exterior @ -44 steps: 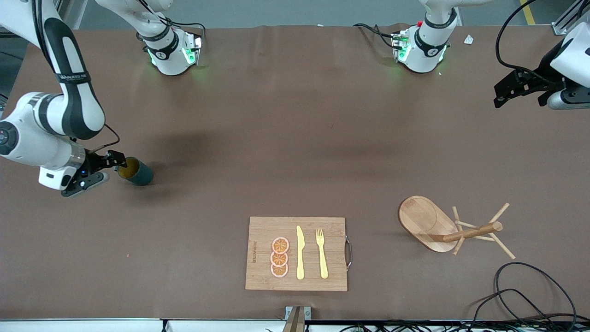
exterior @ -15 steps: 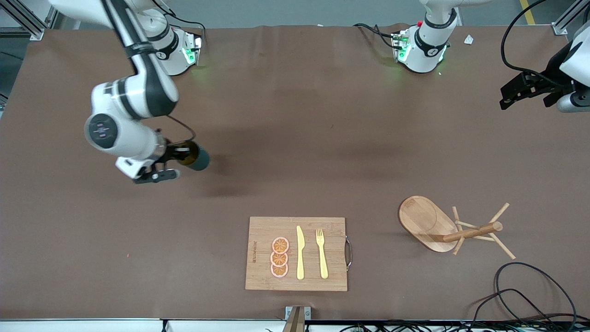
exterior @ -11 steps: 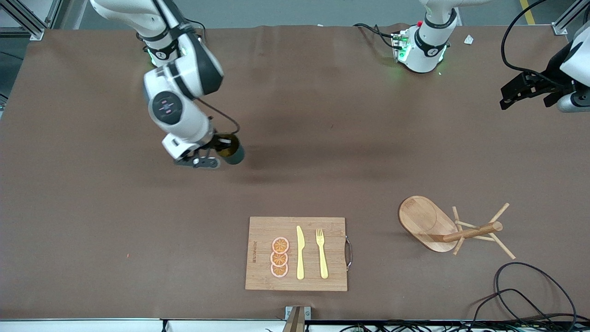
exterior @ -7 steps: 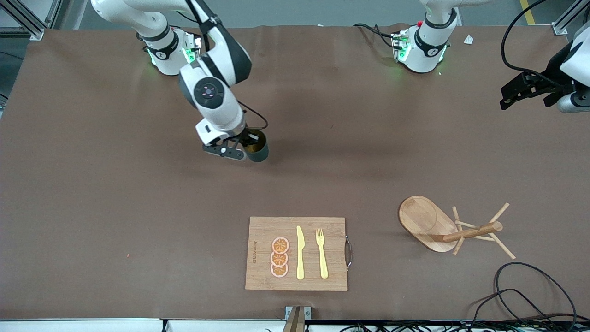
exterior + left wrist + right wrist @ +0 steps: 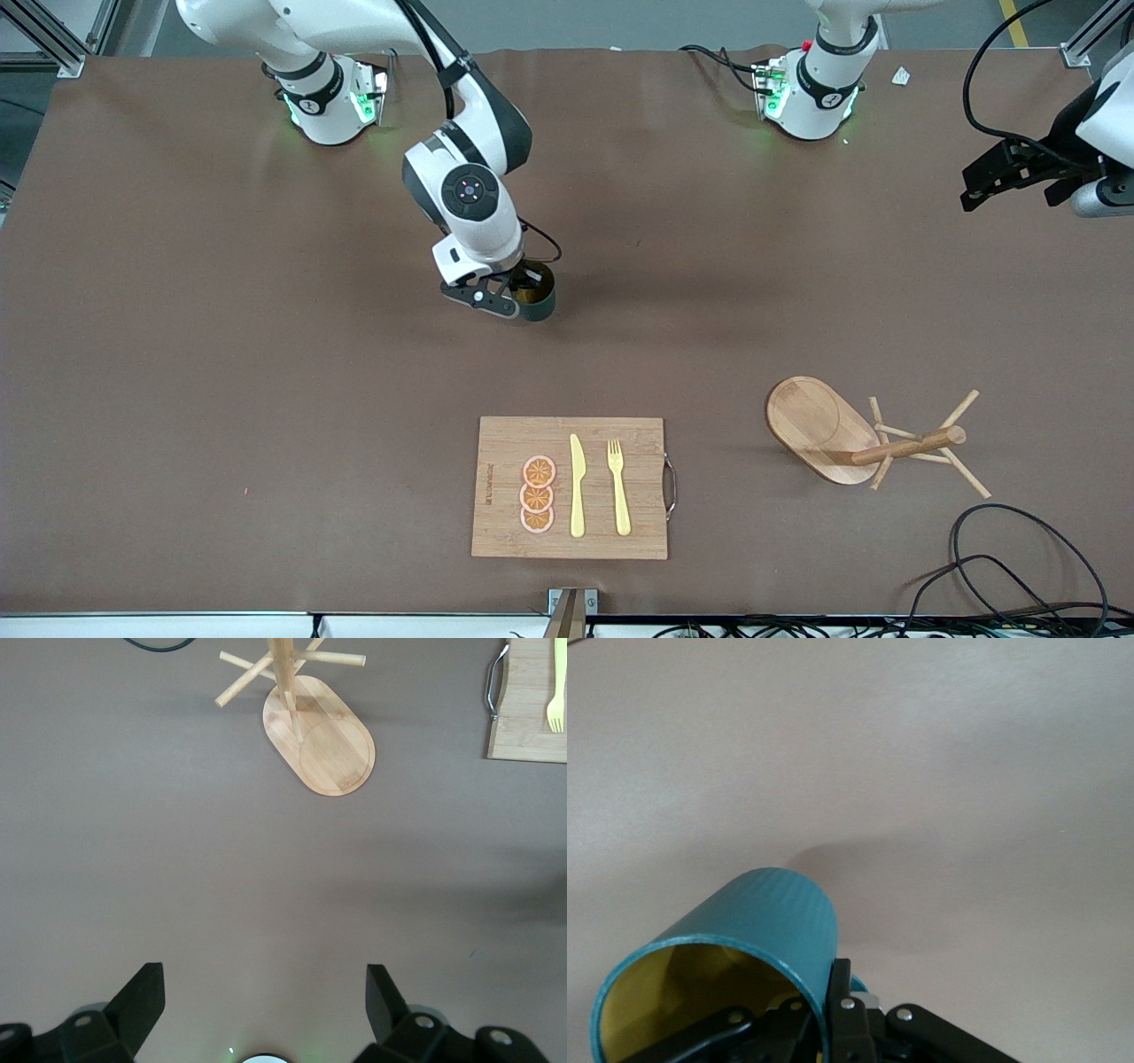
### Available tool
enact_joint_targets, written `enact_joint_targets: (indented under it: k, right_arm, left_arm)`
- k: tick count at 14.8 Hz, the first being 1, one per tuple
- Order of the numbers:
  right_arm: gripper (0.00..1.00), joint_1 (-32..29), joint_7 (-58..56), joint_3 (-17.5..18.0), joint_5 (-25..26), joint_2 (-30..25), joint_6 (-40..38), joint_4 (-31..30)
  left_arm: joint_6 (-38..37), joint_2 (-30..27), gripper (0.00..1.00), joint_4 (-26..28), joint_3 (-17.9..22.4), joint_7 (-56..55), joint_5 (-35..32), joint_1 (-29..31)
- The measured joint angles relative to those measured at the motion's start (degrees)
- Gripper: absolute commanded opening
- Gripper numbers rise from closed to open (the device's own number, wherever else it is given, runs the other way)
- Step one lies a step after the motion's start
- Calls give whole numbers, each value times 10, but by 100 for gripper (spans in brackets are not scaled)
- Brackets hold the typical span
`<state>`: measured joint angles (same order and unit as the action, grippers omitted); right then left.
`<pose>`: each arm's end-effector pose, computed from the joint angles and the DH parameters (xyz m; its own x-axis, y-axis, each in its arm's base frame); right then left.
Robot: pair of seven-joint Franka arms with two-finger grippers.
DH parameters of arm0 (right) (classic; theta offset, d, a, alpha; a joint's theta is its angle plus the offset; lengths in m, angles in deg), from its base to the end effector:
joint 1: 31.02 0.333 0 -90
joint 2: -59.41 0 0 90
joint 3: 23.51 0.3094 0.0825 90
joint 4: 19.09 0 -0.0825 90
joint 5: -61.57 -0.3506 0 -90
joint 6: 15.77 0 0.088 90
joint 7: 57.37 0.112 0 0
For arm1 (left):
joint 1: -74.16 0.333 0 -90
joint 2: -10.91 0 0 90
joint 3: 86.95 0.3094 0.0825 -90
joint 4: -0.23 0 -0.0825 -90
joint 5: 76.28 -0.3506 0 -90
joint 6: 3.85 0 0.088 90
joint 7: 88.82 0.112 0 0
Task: Pass cup and hang on rack
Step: 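Carry the teal mug with the right gripper toward the table center, then set the mug down with the right gripper while the left gripper approaches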
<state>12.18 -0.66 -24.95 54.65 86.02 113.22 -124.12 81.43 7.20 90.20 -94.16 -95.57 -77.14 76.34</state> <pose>0.4533 0.4113 0.2856 0.9398 -0.3289 -0.0926 -0.3305 -0.9438 -0.0026 0.4911 -0.0438 0.6386 0.9994 0.0316 -0.0148 0.0313 -0.9992 -0.0250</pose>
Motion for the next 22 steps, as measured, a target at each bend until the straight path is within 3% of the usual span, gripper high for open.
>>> enact_joint_targets:
  k: [7,9,10,12,13,19,22]
  right_arm:
    - [0,34,5,0,-33,43,33,25]
    - [5,43,5,0,-33,48,35,25]
    - [12,47,5,0,-33,51,36,26]
    - [75,52,5,0,-33,56,37,26]
    - [100,53,5,0,-33,58,38,27]
    - [100,54,-3,-4,-33,58,37,37]
    - [100,46,-34,-15,-33,52,-6,59]
  left_arm:
    - [0,6,100,0,-5,-9,0,-5]
    - [0,9,100,0,-7,-27,0,-8]
    - [0,11,100,0,-9,-35,0,-10]
    - [0,18,100,0,-15,-50,0,-18]
    - [0,21,100,0,-20,-60,0,-22]
    - [4,41,100,0,-58,-128,0,-29]
    - [25,49,100,0,-87,-171,0,-30]
